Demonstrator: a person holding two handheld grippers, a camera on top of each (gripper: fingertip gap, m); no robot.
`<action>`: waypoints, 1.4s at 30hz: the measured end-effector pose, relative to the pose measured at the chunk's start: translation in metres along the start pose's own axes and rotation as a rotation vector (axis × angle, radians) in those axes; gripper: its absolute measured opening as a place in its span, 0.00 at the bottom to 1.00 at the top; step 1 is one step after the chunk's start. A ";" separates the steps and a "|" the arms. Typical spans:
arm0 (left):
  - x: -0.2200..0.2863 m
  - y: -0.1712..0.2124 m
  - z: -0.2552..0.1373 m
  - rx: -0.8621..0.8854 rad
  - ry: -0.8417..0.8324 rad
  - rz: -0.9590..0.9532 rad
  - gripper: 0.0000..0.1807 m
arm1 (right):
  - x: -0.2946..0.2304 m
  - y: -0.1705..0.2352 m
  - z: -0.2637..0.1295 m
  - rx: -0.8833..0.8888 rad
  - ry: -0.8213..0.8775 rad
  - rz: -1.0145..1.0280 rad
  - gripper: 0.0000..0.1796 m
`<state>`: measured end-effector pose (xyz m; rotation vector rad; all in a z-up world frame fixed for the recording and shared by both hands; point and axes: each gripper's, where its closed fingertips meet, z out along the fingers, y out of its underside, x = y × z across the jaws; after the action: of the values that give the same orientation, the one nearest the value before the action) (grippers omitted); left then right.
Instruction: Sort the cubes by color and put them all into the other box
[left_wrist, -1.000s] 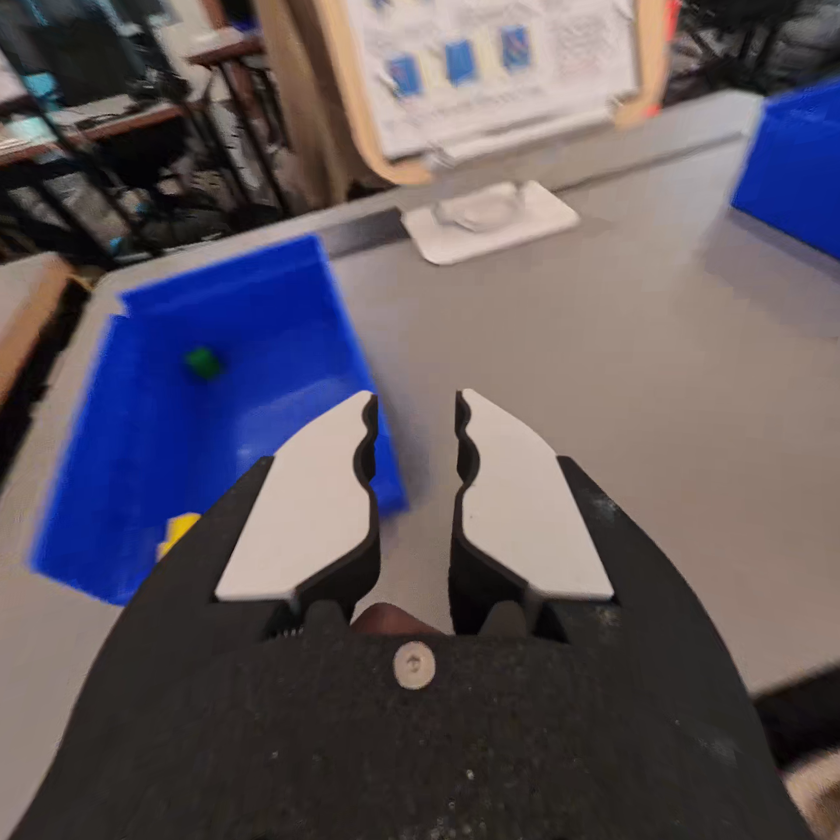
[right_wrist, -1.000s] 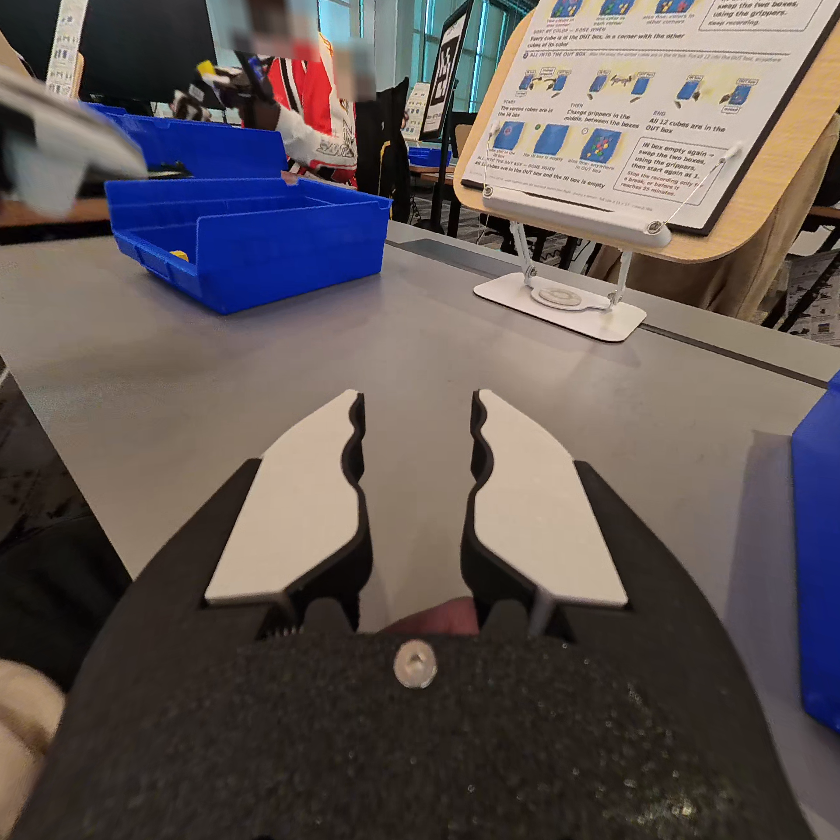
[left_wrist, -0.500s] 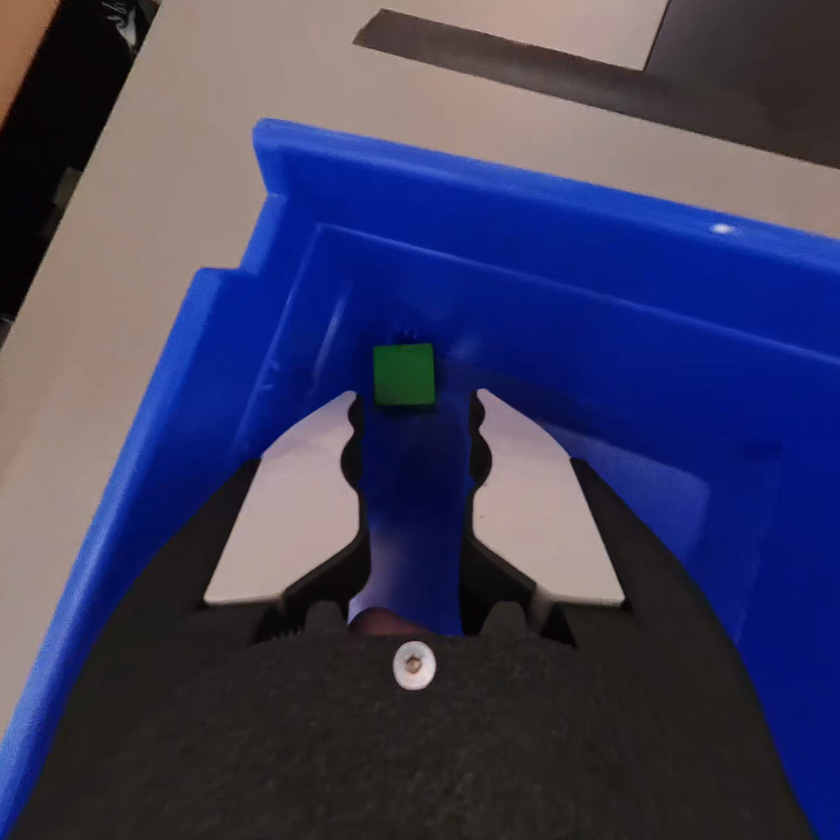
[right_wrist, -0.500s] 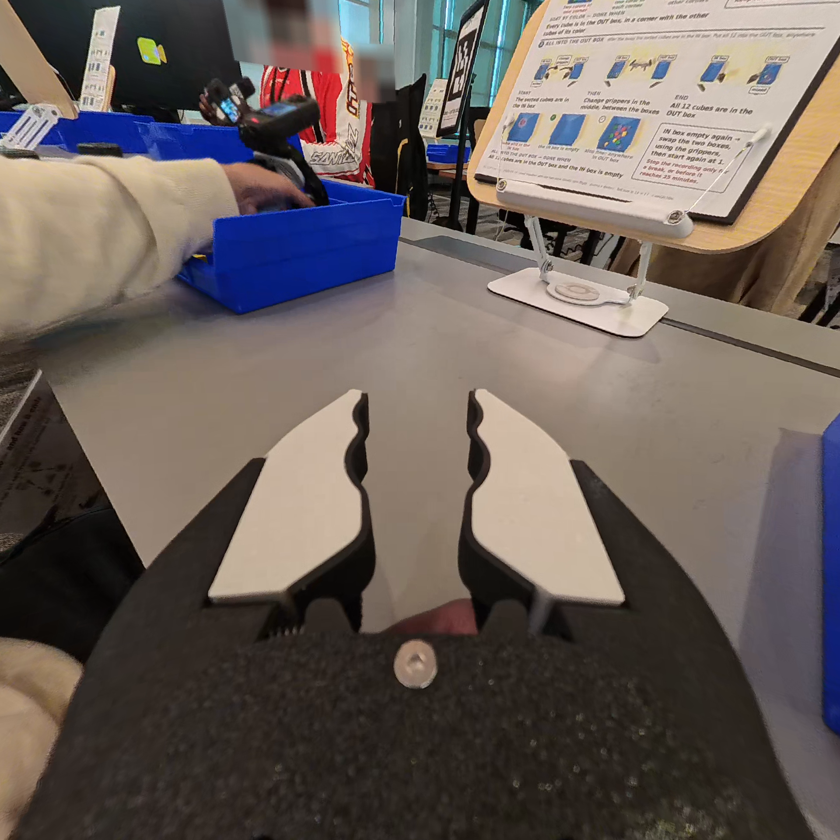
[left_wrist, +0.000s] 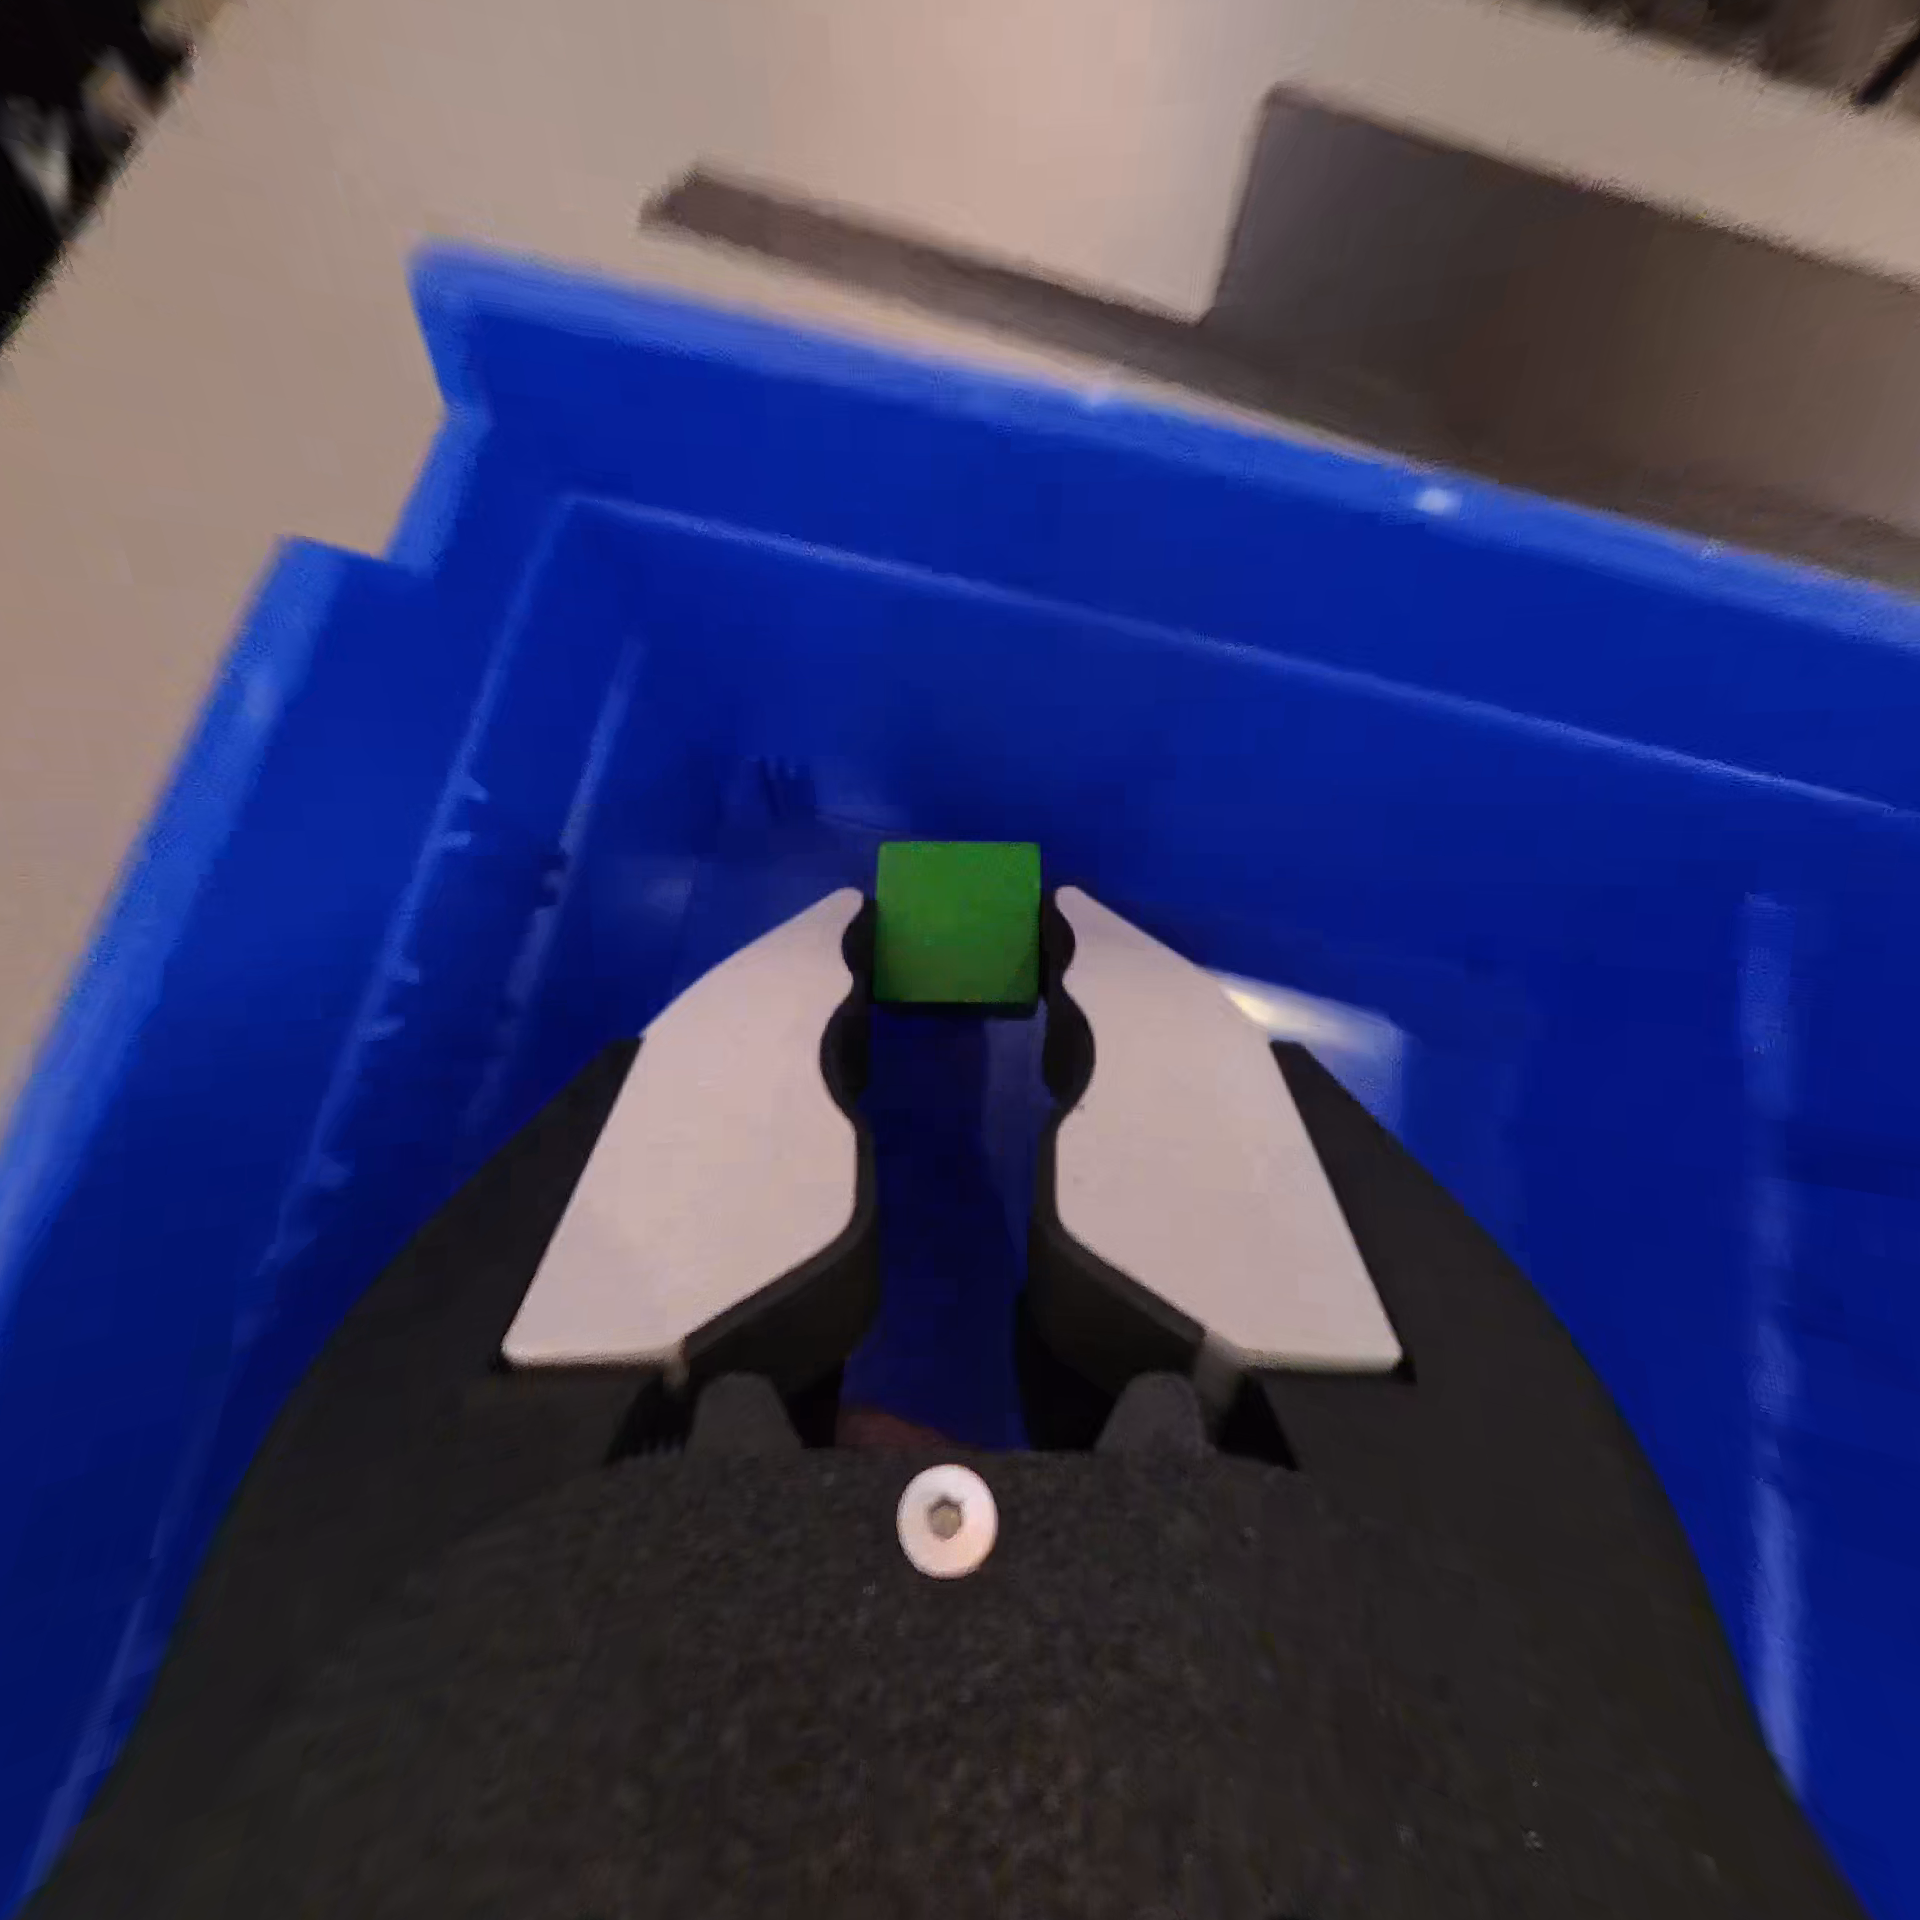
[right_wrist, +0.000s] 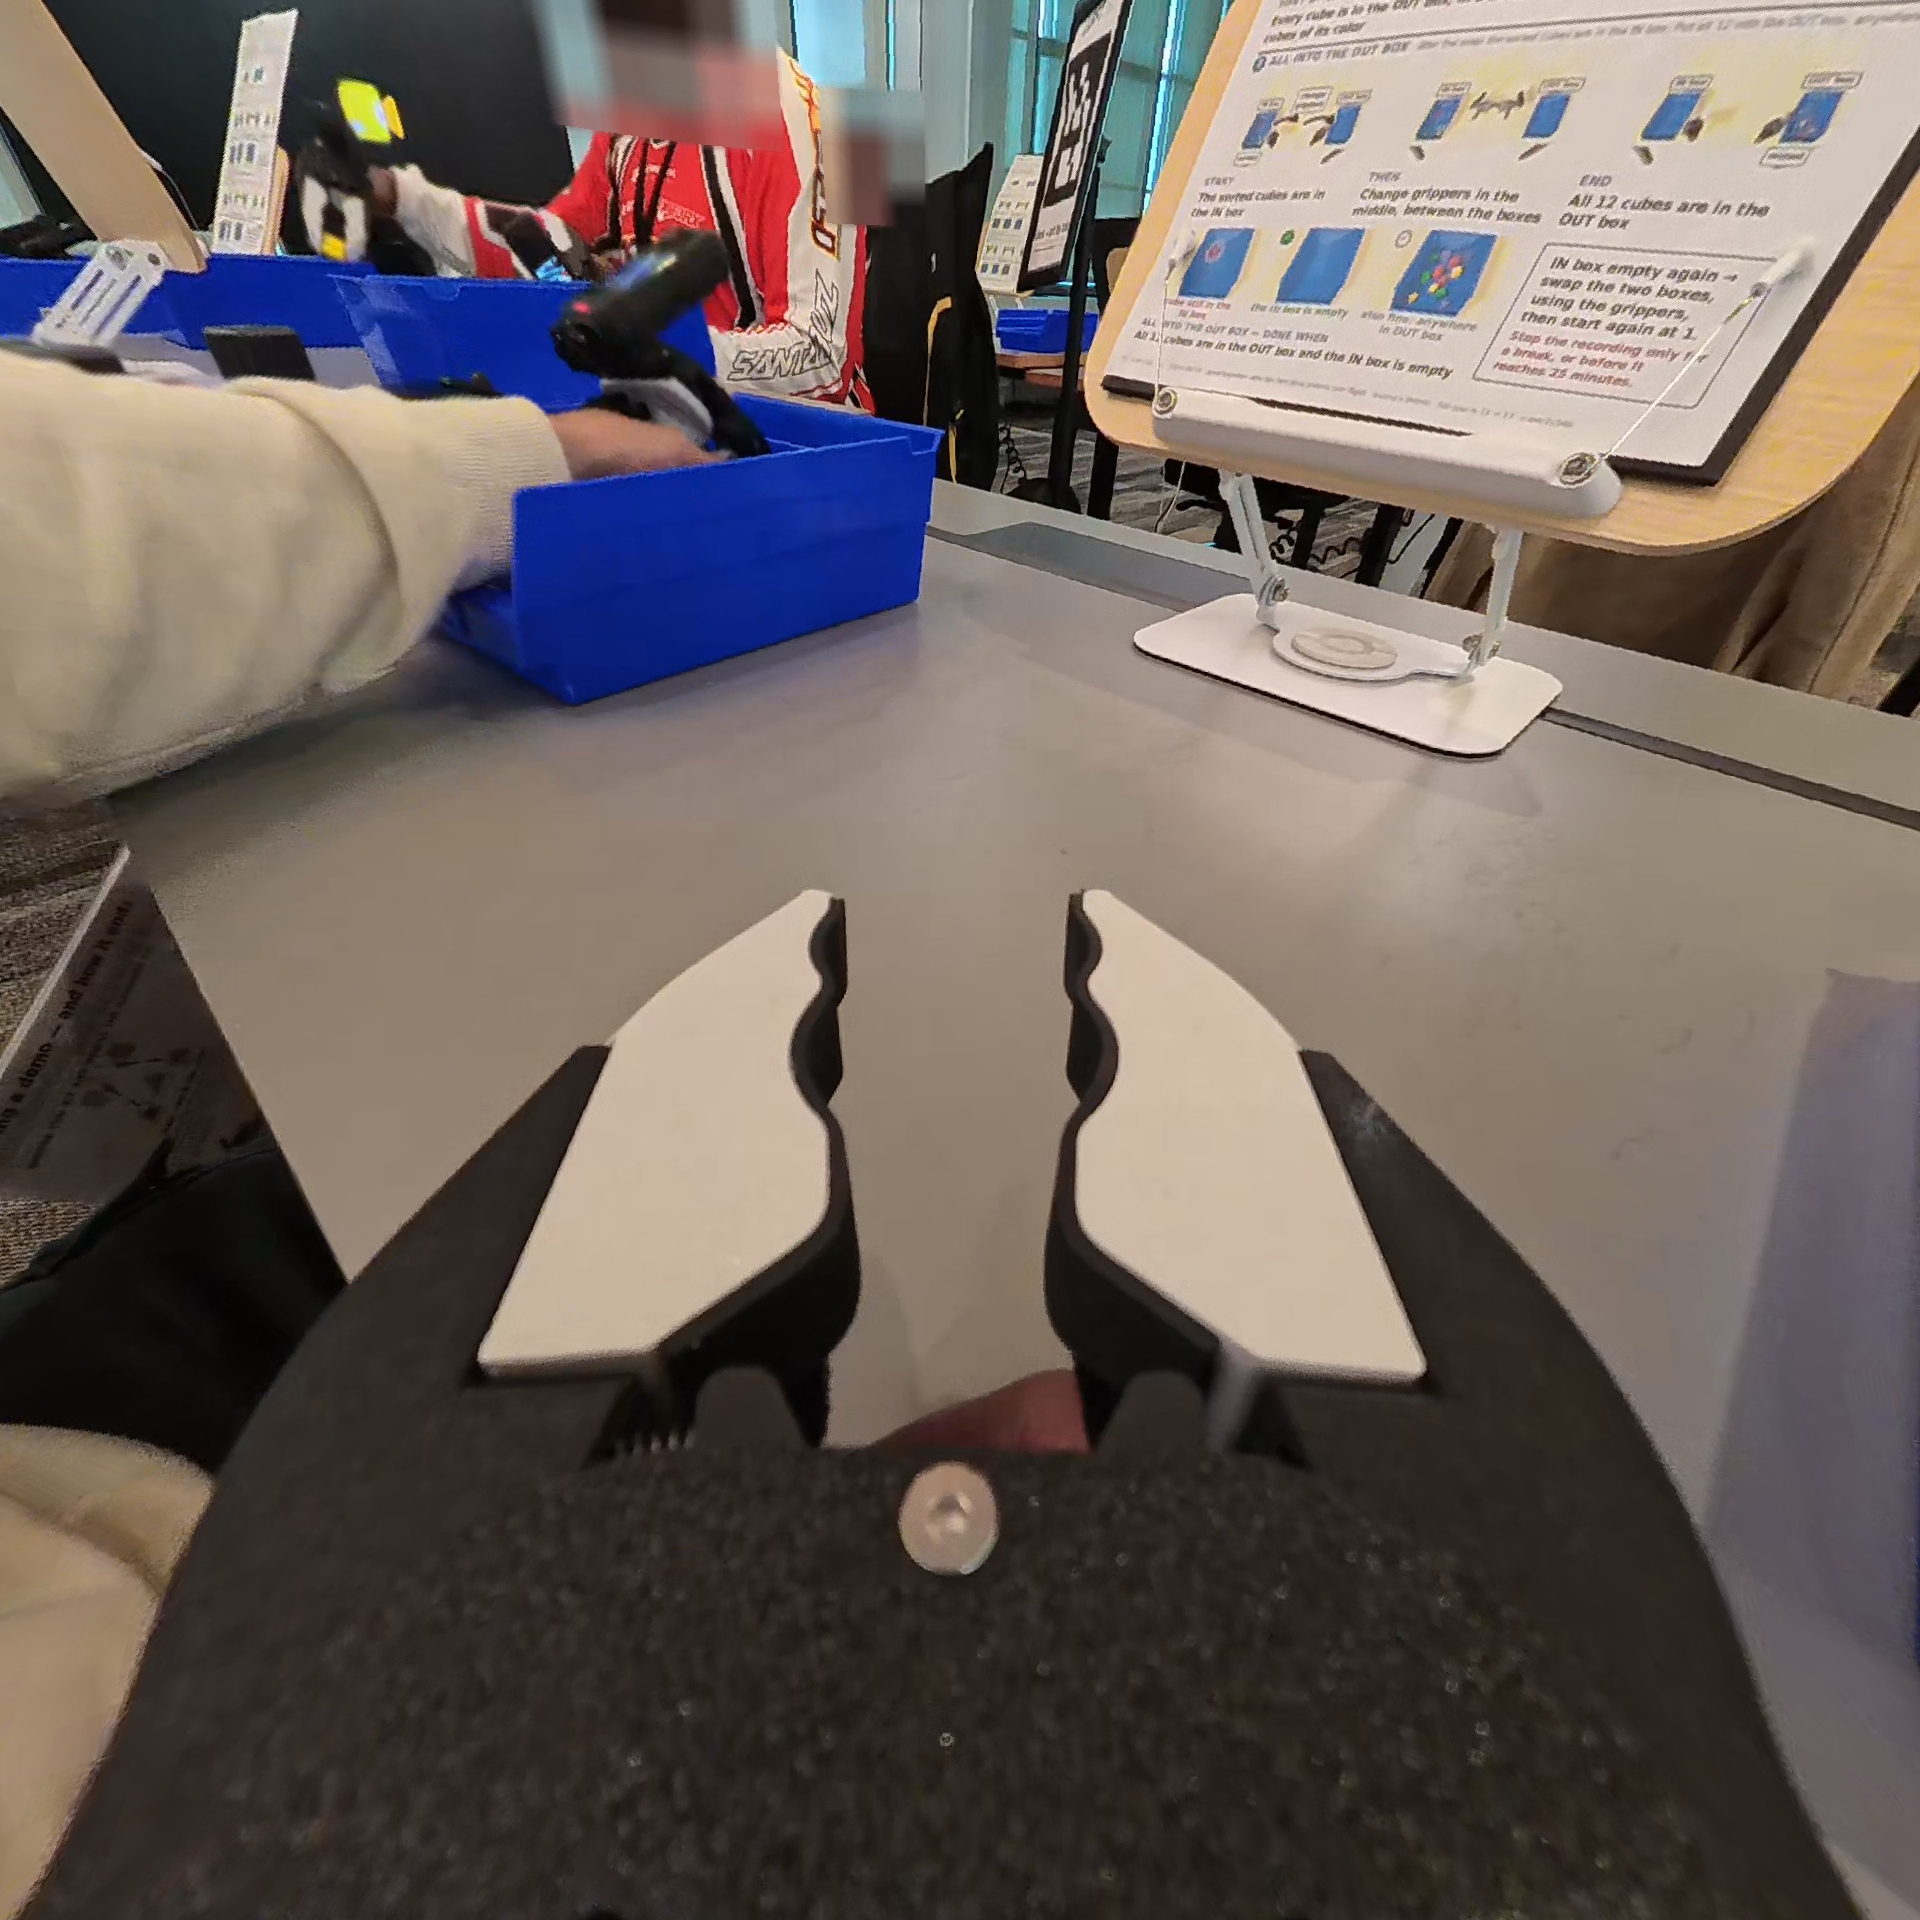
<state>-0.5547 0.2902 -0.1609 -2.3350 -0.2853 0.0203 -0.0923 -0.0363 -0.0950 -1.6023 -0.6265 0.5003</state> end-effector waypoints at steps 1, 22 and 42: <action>0.007 -0.006 -0.018 0.051 0.024 0.037 0.16 | 0.000 0.000 -0.001 0.002 0.001 -0.002 0.22; 0.186 0.152 -0.322 0.643 1.007 0.713 0.16 | -0.033 -0.011 0.019 -0.066 -0.391 0.455 0.24; 0.338 0.251 -0.309 0.538 1.083 1.540 0.16 | -0.057 -0.023 0.054 -0.091 -0.832 0.984 0.21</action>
<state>-0.1439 -0.0262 -0.0965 -1.2262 1.7501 -0.3428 -0.1726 -0.0308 -0.0809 -1.6891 -0.4034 1.9463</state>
